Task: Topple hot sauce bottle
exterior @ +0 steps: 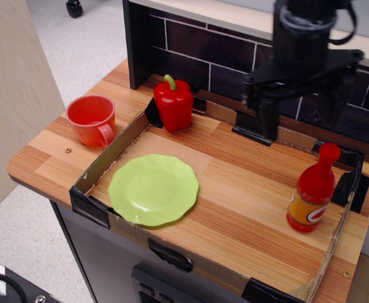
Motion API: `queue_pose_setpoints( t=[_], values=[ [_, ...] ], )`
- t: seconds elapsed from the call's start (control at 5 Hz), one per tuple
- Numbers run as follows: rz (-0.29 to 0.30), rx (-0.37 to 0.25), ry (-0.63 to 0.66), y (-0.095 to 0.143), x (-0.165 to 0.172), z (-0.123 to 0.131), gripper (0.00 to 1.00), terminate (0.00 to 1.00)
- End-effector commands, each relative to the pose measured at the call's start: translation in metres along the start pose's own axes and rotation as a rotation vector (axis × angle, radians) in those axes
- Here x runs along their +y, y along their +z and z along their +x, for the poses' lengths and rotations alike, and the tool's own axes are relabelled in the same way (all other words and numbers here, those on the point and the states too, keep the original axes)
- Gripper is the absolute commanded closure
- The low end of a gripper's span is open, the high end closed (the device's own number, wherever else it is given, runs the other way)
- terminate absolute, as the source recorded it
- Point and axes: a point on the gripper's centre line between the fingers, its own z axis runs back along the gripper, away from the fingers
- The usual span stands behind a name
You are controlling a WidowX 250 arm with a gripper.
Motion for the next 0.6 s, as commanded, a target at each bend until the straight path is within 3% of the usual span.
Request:
queue_pose_setpoints(
  t=[0.0,0.4],
  values=[
    [0.013,-0.09,0.025,0.018,-0.022,-0.016,0.0,0.0],
    [0.058,-0.101,0.026,0.009,-0.028,-0.027,0.0,0.0]
  ],
)
